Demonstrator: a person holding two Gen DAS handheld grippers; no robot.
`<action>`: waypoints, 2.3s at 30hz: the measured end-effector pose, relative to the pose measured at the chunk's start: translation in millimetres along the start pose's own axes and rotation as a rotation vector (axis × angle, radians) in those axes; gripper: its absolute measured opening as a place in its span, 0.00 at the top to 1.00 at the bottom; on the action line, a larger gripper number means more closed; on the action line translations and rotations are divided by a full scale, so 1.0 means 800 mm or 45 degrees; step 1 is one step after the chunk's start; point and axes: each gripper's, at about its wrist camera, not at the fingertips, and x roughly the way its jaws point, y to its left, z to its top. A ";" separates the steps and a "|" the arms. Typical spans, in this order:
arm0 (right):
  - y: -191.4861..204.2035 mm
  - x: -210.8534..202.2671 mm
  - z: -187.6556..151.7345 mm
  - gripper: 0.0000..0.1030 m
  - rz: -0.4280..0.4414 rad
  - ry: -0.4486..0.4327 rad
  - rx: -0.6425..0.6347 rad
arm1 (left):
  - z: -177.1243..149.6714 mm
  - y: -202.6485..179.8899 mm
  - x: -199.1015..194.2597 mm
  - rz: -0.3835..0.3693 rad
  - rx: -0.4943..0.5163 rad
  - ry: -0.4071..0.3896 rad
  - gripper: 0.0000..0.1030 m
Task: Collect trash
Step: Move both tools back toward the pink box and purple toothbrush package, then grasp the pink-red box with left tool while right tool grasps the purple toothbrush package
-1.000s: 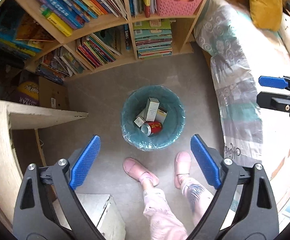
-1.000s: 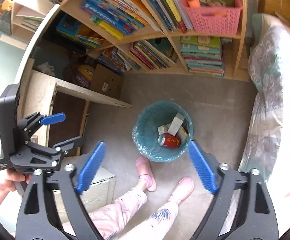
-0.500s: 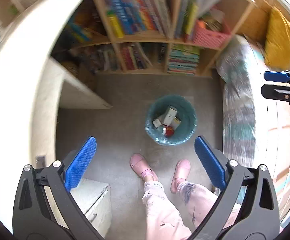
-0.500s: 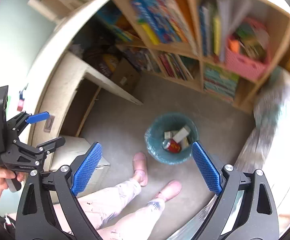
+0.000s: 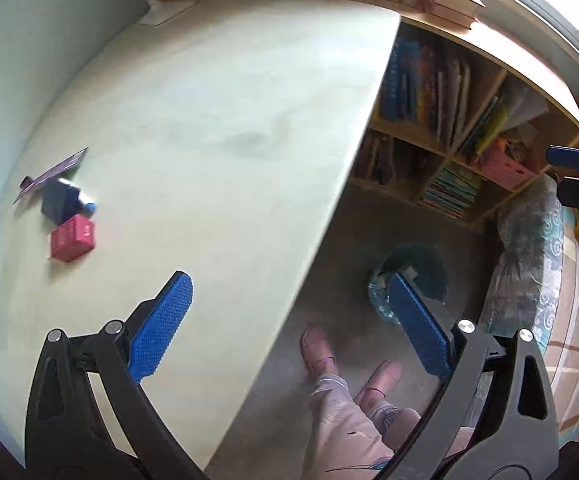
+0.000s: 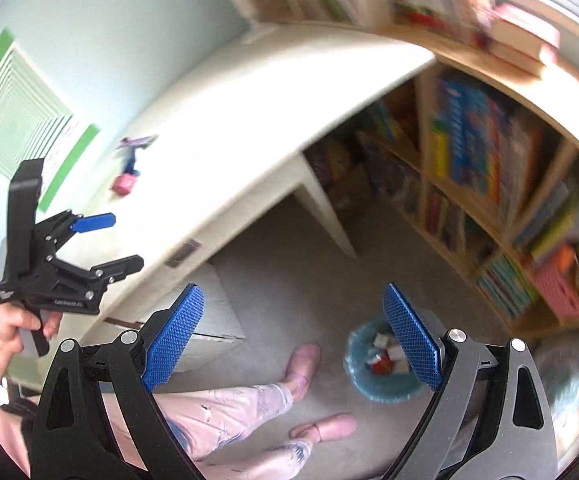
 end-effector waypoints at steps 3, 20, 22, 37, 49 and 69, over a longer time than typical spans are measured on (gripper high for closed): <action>0.025 0.016 0.035 0.12 0.041 0.012 -0.093 | 0.000 0.043 -0.003 0.034 -0.100 0.003 0.07; 0.191 0.148 0.190 0.12 0.200 0.147 -0.515 | -0.015 0.236 0.016 0.123 -0.538 0.043 0.07; 0.212 0.165 0.205 0.12 0.213 0.154 -0.573 | -0.018 0.254 0.015 0.116 -0.590 0.031 0.07; 0.334 0.311 0.320 0.13 0.444 0.349 -0.965 | -0.030 0.326 0.037 0.145 -1.046 0.031 0.07; 0.419 0.438 0.385 0.21 0.645 0.600 -1.274 | -0.011 0.341 0.071 0.252 -1.535 0.085 0.07; 0.485 0.504 0.336 0.43 0.625 0.602 -1.584 | -0.044 0.349 0.090 0.398 -1.725 0.167 0.61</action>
